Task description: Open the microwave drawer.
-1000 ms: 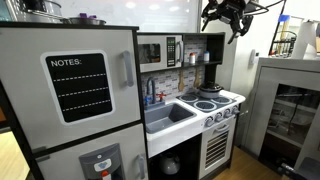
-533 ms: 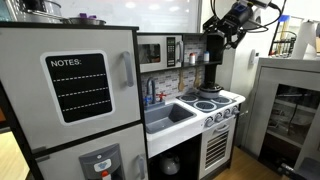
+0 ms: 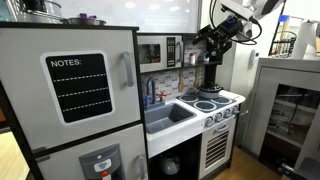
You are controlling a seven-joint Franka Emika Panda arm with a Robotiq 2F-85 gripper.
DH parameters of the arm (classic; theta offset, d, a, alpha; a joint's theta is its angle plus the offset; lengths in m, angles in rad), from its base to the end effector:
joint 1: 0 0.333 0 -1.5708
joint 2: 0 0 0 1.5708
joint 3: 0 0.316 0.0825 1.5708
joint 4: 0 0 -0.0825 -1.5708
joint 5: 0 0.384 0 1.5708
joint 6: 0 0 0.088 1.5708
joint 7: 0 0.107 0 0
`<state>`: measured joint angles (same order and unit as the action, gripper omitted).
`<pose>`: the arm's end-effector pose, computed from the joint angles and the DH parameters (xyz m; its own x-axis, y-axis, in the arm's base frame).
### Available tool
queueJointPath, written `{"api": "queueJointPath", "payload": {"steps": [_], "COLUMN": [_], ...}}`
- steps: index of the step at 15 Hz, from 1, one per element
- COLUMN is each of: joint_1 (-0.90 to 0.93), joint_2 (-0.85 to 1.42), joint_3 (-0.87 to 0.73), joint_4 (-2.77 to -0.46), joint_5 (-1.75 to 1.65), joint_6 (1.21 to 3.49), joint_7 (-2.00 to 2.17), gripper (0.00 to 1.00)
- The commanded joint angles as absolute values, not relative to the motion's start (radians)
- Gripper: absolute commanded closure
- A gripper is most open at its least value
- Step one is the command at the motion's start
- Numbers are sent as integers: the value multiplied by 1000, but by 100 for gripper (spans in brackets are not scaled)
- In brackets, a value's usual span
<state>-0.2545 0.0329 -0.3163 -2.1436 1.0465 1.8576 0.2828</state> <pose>0.4807 -0.2278 0.3982 0.3816 -0.6978 -0.6062 -0.8275 0.0343 -0.5604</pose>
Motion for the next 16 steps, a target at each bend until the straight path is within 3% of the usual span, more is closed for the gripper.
{"api": "queueJointPath", "payload": {"steps": [1,16], "joint_1": [-269,-267], "joint_2": [51,41], "joint_3": [-307,-306], "joint_4": [-2129,-2141], "joint_5": [1134,1157], "joint_6": [1896,1909], "joint_7": [300,285], "gripper": [0,0]}}
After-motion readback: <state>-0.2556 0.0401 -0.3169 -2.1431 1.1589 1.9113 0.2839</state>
